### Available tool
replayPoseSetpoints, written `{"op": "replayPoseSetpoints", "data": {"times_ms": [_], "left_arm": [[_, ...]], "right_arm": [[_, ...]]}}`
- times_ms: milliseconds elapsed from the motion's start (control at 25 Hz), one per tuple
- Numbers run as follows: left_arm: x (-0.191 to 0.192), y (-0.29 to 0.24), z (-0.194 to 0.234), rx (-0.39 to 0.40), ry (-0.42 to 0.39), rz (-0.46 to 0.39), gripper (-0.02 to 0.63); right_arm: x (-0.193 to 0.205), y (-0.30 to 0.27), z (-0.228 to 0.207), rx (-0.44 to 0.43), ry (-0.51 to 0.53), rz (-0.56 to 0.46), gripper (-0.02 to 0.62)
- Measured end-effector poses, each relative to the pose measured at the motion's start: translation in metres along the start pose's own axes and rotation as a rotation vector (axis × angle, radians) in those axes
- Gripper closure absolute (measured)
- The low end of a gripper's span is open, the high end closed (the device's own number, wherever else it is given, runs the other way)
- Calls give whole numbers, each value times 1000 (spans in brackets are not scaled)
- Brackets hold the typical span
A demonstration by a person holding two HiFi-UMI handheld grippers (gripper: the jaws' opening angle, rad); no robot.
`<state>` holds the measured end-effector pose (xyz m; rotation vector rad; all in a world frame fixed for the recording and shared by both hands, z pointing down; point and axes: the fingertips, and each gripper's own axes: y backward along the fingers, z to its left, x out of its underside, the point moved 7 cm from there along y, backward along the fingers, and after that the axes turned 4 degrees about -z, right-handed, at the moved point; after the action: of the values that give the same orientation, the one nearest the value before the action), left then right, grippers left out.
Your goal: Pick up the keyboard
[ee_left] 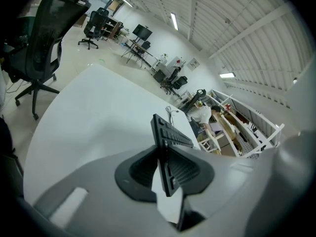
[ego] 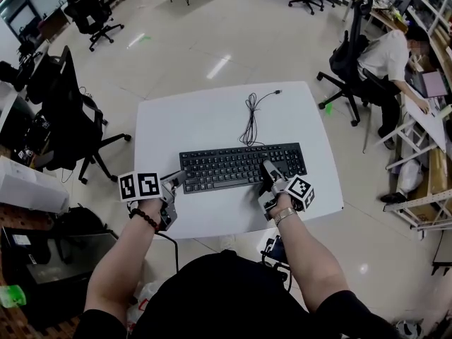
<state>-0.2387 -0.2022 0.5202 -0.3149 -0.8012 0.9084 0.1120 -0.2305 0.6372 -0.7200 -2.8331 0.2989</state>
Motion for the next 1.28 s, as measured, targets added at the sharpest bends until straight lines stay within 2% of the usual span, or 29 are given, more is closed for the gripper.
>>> {"op": "replayPoseSetpoints", "data": {"times_ms": [120,240,480,760,1000,1280], "left_arm": [[2,-2,2,-1,1,-1,532],[4,-4,7,8,29,-10,528],[7,-3,8,57,52,-43,527],[-6,11,3,157,73,-151,526],[-19,22,-5,234,54,-229,526],[-25,28,-13,265,23,-275,525]], "right_arm": [[-1,2,0,-3,17,-4,398],[-4,5,7,-8,41,-18,456],[-9,19,30,-30,96,-30,468],[-19,35,107,-129,289,-8,477],[-20,52,165,-189,449,-8,482],[-17,65,202,-226,597,7,479]]}}
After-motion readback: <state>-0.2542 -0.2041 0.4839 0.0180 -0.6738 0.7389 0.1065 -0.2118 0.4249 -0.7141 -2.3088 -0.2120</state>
